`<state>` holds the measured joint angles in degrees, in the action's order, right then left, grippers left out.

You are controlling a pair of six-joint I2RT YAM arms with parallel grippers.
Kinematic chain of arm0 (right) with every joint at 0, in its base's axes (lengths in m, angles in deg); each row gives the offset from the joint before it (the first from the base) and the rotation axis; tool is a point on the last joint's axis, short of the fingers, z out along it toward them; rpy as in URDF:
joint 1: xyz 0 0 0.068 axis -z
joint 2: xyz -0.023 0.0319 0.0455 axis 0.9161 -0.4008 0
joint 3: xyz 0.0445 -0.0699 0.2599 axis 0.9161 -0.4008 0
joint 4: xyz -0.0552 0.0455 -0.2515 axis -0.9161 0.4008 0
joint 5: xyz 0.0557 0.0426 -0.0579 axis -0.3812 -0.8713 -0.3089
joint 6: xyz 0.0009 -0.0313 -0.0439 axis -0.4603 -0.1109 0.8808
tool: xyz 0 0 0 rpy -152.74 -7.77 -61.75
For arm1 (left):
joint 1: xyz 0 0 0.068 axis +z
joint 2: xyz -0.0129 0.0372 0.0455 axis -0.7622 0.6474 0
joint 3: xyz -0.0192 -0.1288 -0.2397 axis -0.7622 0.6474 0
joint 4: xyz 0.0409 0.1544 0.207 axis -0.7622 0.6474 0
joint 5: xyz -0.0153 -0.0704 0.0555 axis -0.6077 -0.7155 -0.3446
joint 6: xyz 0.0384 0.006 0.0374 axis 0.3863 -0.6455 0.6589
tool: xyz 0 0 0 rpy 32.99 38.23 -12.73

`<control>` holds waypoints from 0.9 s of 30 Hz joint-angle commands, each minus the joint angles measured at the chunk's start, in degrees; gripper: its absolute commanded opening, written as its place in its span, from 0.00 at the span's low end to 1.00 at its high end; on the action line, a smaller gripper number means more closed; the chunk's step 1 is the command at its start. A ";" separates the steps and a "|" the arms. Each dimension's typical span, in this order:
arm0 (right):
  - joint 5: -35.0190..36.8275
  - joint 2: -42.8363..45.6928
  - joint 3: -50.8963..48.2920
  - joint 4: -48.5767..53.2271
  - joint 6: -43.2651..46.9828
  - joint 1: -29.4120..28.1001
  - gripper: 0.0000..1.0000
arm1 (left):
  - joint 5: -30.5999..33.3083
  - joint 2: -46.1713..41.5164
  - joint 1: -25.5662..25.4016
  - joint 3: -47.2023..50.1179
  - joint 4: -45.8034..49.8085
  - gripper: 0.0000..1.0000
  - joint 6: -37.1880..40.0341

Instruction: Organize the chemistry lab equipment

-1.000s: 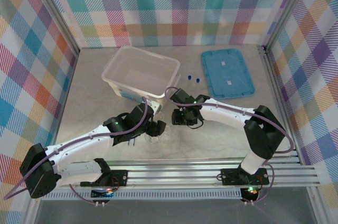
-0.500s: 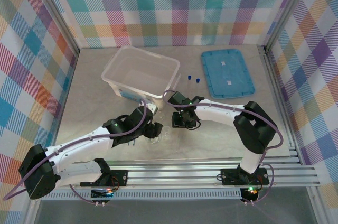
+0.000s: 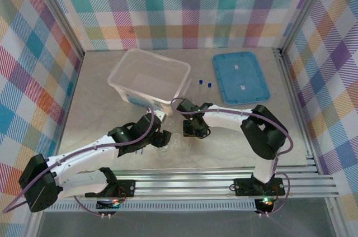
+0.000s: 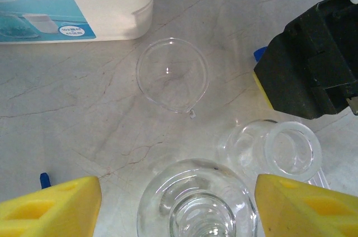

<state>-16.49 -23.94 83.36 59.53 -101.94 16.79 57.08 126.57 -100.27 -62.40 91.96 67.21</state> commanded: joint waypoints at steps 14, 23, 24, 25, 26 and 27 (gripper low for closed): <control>4.09 -4.06 3.25 4.88 -0.34 -0.43 0.27 | 0.38 -0.11 -0.81 0.43 -1.31 0.73 -0.42; 4.48 -3.19 2.59 4.31 -0.55 -0.44 0.18 | 0.12 0.72 -0.85 -0.67 -1.27 0.73 -0.33; 4.71 -2.90 2.55 4.41 -0.55 -0.43 0.18 | 0.03 0.93 -0.83 -0.88 -1.23 0.73 -0.25; 5.00 -2.58 2.49 4.50 -0.55 -0.43 0.18 | -0.04 1.12 -0.81 -1.11 -1.27 0.73 -0.13; 5.38 -2.15 2.46 4.53 -0.50 -0.43 0.18 | 0.00 1.22 -0.81 -1.31 -1.28 0.73 -0.14; 5.76 -1.68 2.37 4.68 -0.47 -0.45 0.17 | -0.13 1.45 -0.83 -1.55 -1.25 0.72 -0.06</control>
<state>-12.80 -25.97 86.24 63.96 -101.92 16.72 57.06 127.49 -100.27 -62.22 91.13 67.21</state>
